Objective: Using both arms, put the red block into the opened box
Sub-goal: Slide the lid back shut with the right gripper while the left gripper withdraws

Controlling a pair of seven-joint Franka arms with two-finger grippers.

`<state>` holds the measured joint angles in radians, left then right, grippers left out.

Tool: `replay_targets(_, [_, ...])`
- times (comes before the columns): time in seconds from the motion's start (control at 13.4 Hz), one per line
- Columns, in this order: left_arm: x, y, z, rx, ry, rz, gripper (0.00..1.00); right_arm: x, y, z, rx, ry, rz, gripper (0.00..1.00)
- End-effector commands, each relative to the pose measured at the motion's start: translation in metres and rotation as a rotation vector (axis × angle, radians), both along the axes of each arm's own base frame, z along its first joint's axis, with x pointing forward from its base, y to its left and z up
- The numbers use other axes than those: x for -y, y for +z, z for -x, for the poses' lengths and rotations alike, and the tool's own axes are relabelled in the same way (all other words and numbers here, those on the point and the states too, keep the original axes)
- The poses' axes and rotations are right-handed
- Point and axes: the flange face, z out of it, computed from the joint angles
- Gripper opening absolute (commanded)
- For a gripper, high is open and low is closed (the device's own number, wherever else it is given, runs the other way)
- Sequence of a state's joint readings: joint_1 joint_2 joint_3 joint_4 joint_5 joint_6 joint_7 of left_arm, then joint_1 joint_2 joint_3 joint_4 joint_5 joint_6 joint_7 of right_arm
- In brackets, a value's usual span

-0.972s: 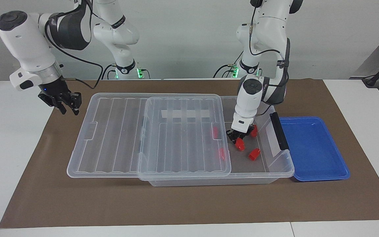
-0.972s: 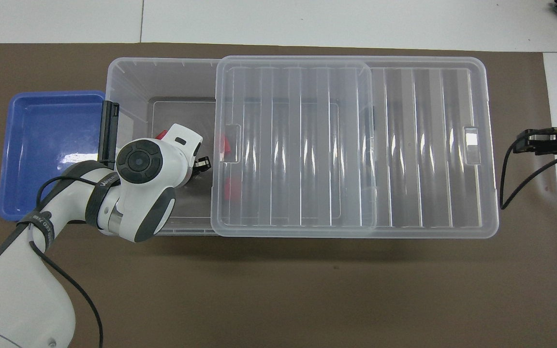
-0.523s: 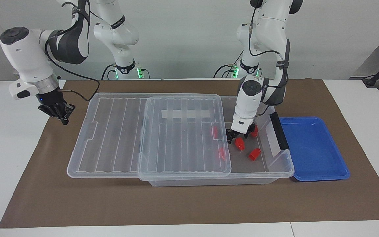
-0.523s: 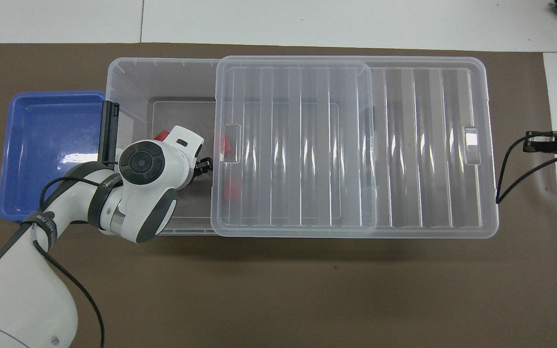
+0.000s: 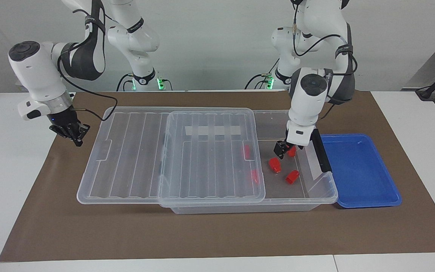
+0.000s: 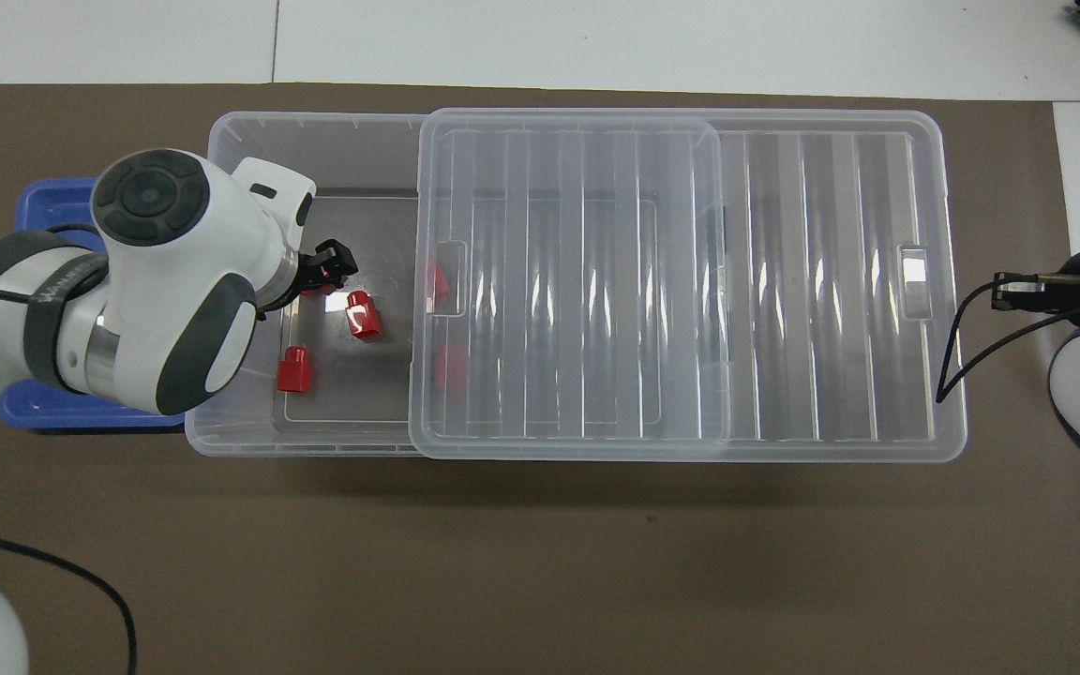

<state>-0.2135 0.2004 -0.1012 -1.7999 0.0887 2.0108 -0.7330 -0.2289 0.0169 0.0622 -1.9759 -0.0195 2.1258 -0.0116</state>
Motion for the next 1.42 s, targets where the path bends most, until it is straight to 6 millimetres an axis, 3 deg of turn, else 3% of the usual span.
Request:
replay_targets(0.0, [-0.036, 0.072, -0.004, -0.067, -0.038, 0.033, 1.00, -0.011, -0.005, 0.010, -0.022, 0.012, -0.006, 0.00])
replay_targets(0.15, [-0.079, 0.116, 0.000, -0.109, -0.117, 0.024, 1.00, -0.024, -0.005, 0.011, -0.048, 0.034, -0.010, 0.00])
replay_targets(0.3, [-0.134, 0.151, 0.021, -0.098, -0.222, 0.027, 1.00, -0.041, -0.007, 0.011, -0.060, 0.034, -0.069, 0.00])
replay_targets(0.6, [-0.205, 0.184, 0.058, -0.125, -0.380, 0.032, 1.00, -0.074, -0.004, 0.009, -0.061, 0.069, -0.118, 0.00])
replay_targets(0.75, [-0.215, 0.186, 0.062, -0.123, -0.397, 0.032, 1.00, -0.100, -0.003, 0.009, -0.062, 0.114, -0.118, 0.00])
replay_targets(1.12, [-0.203, 0.177, 0.065, -0.096, -0.414, 0.022, 1.00, -0.150, -0.003, 0.012, -0.066, 0.196, -0.116, 0.00])
replay_targets(1.35, [-0.183, 0.176, 0.065, -0.095, -0.448, 0.020, 1.00, -0.177, -0.002, 0.018, -0.084, 0.247, -0.114, 0.00])
